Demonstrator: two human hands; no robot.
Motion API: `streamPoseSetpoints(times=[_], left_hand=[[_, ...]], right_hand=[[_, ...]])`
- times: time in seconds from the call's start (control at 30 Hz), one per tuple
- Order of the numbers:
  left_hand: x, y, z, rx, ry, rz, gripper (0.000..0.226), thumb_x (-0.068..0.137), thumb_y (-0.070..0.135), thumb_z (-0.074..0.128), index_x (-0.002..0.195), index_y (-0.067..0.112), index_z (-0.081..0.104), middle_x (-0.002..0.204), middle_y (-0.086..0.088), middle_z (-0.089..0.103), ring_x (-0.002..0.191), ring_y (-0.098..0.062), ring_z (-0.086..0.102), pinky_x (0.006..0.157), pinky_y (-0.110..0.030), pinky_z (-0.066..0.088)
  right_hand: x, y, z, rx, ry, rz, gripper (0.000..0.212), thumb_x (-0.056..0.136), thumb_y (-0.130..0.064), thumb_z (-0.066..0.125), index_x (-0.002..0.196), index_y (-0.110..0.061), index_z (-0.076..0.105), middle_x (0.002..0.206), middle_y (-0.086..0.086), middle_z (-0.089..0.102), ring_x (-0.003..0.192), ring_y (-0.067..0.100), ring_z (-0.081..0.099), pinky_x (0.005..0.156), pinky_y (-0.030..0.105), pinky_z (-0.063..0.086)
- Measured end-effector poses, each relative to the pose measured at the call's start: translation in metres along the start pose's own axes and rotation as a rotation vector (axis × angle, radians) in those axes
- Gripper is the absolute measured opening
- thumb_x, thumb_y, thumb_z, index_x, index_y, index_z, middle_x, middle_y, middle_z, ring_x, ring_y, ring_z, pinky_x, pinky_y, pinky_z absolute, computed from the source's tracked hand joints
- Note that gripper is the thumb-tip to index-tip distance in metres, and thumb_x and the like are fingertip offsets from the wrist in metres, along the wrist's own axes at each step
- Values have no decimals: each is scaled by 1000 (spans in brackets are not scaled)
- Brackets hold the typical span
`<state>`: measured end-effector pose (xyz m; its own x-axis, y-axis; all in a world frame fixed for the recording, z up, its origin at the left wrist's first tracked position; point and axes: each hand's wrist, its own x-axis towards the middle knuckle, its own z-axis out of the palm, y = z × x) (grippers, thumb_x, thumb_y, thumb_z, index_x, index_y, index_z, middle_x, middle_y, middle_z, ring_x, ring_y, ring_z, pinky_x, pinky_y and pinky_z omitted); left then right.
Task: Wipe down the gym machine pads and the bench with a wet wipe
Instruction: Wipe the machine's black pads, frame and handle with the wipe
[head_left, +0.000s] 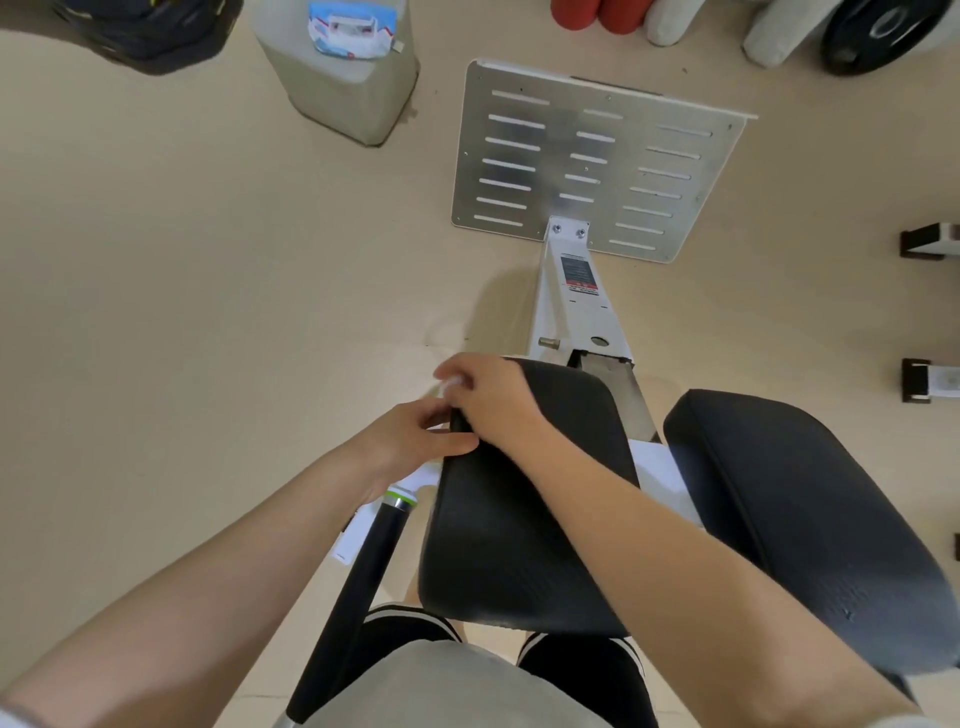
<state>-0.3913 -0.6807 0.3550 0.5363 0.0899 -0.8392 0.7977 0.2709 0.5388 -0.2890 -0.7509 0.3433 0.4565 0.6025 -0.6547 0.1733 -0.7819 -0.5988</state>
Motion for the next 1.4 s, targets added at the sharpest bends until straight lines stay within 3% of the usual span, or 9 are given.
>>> streamPoseSetpoints(times=[0.1, 0.23, 0.33, 0.47, 0.63, 0.83, 1.07, 1.2, 1.4], left_hand=[[-4, -6, 2, -35, -12, 2, 36, 85, 13, 64, 117, 26, 55, 106, 19, 60, 102, 4, 54, 77, -6, 40], [-6, -14, 0, -86, -146, 13, 36, 87, 7, 60, 109, 34, 52, 109, 26, 56, 94, 20, 54, 72, -1, 43], [-3, -13, -4, -45, -150, 18, 55, 85, 14, 63, 134, 25, 41, 125, 19, 48, 115, 3, 46, 94, -15, 37], [-2, -15, -8, -13, -170, 16, 68, 82, 25, 68, 141, 24, 35, 140, 13, 44, 130, -7, 39, 110, -31, 32], [-3, -16, -7, -32, -187, 60, 52, 82, 25, 67, 129, 32, 44, 135, 14, 49, 128, -6, 42, 111, -33, 32], [-3, -19, -6, -25, -151, 76, 56, 83, 26, 66, 134, 27, 42, 134, 10, 50, 127, -8, 44, 111, -34, 33], [0, -20, -3, 93, -85, 50, 56, 84, 34, 64, 135, 28, 41, 136, 9, 49, 126, -13, 45, 110, -40, 35], [-4, -24, -1, -11, -107, 76, 54, 85, 26, 64, 135, 22, 44, 128, 10, 56, 122, -7, 50, 106, -30, 39], [-14, -24, 8, 101, 161, 2, 67, 80, 38, 67, 134, 13, 38, 123, -2, 53, 110, -17, 53, 87, -28, 42]], right_hand=[[4, -4, 1, -96, -65, -45, 30, 90, -3, 43, 111, -9, 63, 113, 8, 64, 105, 22, 58, 89, 23, 41], [9, 27, -25, -189, 92, 66, 27, 90, -2, 41, 105, -8, 63, 109, 12, 63, 99, 25, 56, 81, 27, 42], [10, 39, -32, -264, 122, 79, 28, 89, 2, 41, 105, -8, 61, 109, 12, 60, 98, 26, 54, 81, 27, 41], [7, 35, -32, -361, 153, -7, 31, 87, 2, 44, 106, -11, 64, 112, 10, 53, 103, 27, 50, 84, 24, 37], [-2, 19, -21, -334, 50, -51, 27, 93, -19, 46, 112, -11, 63, 118, 7, 53, 105, 22, 52, 83, 20, 32], [2, 16, -10, -428, 48, -120, 25, 95, -16, 44, 105, -10, 66, 111, 9, 55, 100, 24, 55, 84, 25, 38], [-12, 67, -54, -543, 223, 271, 27, 93, -7, 45, 111, -4, 64, 115, 17, 58, 105, 31, 56, 89, 33, 44], [-14, 20, -16, -478, 98, 20, 24, 94, -16, 48, 107, -7, 66, 111, 14, 62, 104, 29, 58, 89, 33, 44], [-27, 6, -14, -515, -40, -219, 28, 95, -14, 44, 113, -7, 63, 116, 12, 56, 108, 28, 54, 95, 35, 42]])
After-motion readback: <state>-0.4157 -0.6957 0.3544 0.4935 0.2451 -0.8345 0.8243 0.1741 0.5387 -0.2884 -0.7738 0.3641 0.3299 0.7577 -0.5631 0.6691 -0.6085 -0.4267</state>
